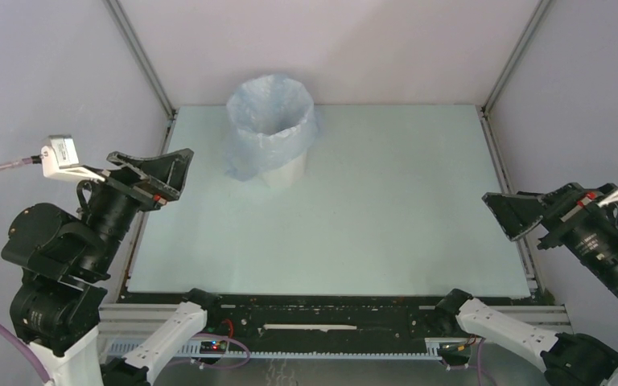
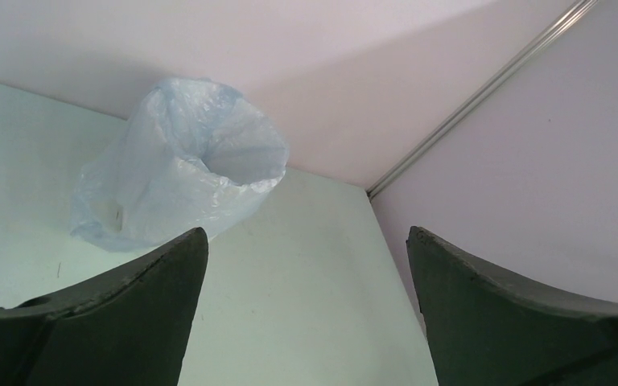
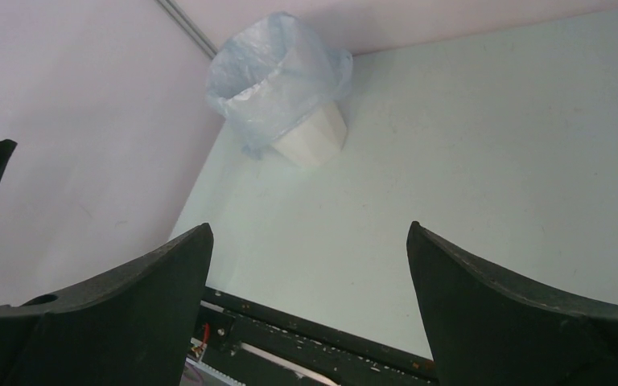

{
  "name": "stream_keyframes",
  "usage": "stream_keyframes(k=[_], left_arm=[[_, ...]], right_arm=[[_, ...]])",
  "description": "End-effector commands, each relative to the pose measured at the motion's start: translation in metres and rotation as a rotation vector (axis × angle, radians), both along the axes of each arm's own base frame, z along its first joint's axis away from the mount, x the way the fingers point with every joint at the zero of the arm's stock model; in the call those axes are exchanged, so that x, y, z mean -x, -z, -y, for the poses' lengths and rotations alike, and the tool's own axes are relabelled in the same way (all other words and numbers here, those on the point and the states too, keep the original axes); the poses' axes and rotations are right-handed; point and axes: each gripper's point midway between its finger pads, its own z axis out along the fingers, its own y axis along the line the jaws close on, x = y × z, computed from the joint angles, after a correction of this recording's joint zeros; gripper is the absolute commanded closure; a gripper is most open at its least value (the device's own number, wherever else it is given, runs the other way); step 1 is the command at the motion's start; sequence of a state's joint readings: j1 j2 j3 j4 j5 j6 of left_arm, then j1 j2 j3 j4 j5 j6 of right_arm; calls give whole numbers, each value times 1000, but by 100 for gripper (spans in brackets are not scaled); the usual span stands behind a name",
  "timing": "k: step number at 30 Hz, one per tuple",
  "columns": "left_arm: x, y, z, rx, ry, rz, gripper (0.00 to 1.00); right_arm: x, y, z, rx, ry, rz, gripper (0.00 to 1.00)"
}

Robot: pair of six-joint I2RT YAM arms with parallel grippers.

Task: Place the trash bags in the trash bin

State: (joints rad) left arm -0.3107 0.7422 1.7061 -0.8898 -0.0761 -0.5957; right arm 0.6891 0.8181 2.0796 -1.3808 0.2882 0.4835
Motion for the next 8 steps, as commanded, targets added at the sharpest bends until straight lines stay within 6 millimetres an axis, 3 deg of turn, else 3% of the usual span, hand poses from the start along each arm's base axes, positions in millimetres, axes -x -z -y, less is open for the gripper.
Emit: stream_keyframes(k=[1, 8], left_arm=[[10, -17, -8, 35, -26, 64, 2], [10, -16, -9, 28, -30, 54, 1]], right_arm=[[-18, 3, -12, 56, 4, -26, 0], [-20, 2, -5, 69, 41, -18, 0]])
